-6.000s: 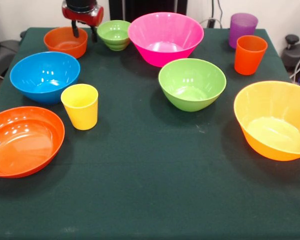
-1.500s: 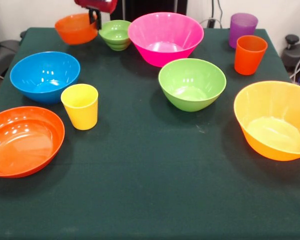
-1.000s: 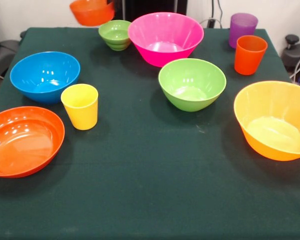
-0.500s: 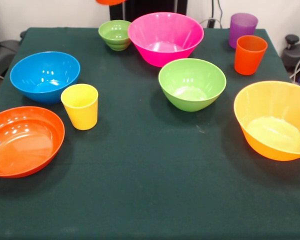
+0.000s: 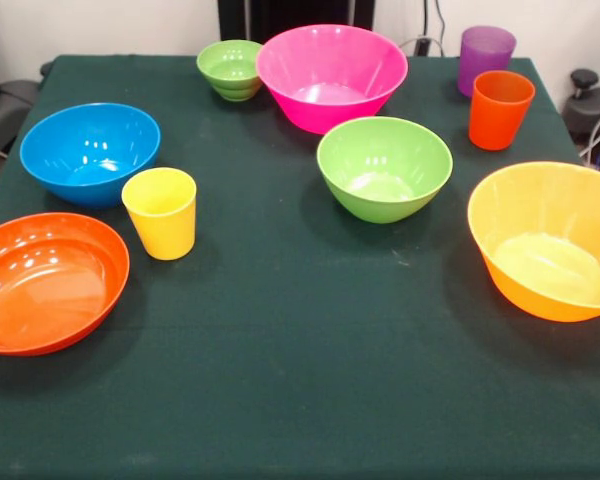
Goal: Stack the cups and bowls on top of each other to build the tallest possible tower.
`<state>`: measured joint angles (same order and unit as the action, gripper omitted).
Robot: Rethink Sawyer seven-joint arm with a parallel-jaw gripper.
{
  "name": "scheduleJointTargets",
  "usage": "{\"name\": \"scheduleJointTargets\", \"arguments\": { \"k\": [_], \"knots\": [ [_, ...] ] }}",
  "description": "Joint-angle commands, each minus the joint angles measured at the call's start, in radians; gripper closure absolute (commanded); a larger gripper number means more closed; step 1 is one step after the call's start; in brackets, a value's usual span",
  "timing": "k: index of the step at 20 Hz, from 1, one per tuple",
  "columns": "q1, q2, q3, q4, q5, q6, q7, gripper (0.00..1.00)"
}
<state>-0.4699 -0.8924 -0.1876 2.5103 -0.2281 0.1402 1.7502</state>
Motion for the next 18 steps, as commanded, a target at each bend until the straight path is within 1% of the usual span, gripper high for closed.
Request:
{"name": "scheduleJointTargets", "arguments": {
  "k": [1,2,3,5,8,10,11,14,16,18],
  "knots": [
    [-0.003,0.153,-0.010,0.067,-0.090,-0.199,0.176,1.00],
    [-0.001,0.142,-0.001,0.067,-0.083,-0.191,0.178,1.00],
    [0.004,0.115,0.012,0.069,-0.068,-0.163,0.177,1.00],
    [0.026,0.053,0.034,0.059,-0.033,-0.093,0.172,1.00],
    [0.062,-0.014,0.086,0.021,0.039,0.021,0.173,1.00],
    [0.102,-0.043,0.104,-0.021,0.082,0.097,0.182,1.00],
    [0.134,-0.060,0.100,-0.044,0.101,0.137,0.189,1.00],
    [0.201,-0.064,0.105,-0.120,0.151,0.215,0.209,1.00],
    [0.246,-0.060,0.093,-0.171,0.173,0.259,0.220,1.00],
    [0.276,-0.051,0.084,-0.213,0.191,0.292,0.228,1.00]
  ]
}}
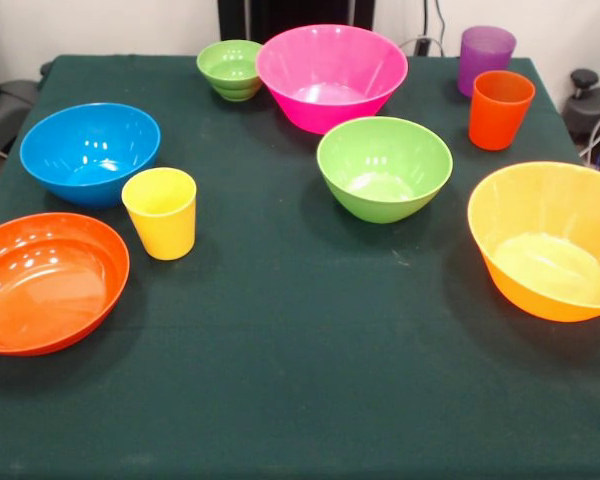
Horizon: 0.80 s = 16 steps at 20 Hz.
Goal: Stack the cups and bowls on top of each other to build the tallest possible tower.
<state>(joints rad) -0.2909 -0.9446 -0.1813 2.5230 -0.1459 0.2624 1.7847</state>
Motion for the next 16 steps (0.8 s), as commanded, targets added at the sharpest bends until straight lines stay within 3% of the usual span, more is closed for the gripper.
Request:
{"name": "scheduleJointTargets", "arguments": {
  "k": [1,8,16],
  "knots": [
    [0.113,0.009,0.070,-0.250,0.115,0.185,0.197,1.00],
    [0.174,0.045,0.059,-0.382,0.150,0.279,0.213,1.00],
    [0.193,0.139,0.065,-0.559,0.173,0.345,0.240,1.00]
  ]
}}
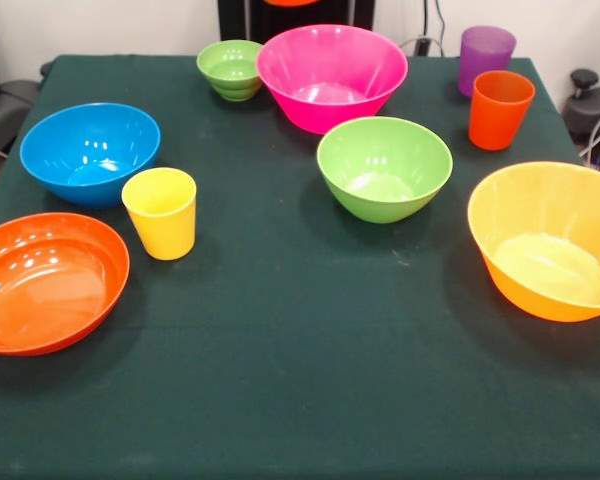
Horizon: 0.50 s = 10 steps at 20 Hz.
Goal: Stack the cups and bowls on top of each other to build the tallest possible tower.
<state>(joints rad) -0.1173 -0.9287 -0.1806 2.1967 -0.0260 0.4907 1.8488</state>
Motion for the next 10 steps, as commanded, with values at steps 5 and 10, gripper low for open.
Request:
{"name": "scheduleJointTargets", "arguments": {
  "k": [5,10],
  "knots": [
    [0.026,0.167,0.065,-0.350,0.066,0.194,0.186,1.00],
    [0.028,0.225,0.070,-0.463,0.078,0.248,0.194,1.00]
  ]
}}
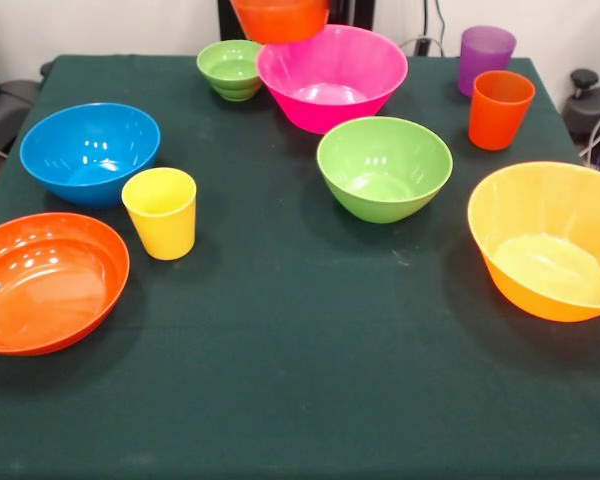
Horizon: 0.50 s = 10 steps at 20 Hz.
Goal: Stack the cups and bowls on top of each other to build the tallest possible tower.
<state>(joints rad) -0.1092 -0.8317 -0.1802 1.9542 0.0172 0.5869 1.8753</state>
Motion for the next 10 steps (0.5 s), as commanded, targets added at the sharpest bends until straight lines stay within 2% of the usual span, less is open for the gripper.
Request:
{"name": "scheduleJointTargets", "arguments": {
  "k": [1,10],
  "knots": [
    [0.022,0.139,0.068,-0.245,0.035,0.163,0.168,1.00],
    [0.043,0.236,0.052,-0.465,0.051,0.290,0.205,1.00]
  ]
}}
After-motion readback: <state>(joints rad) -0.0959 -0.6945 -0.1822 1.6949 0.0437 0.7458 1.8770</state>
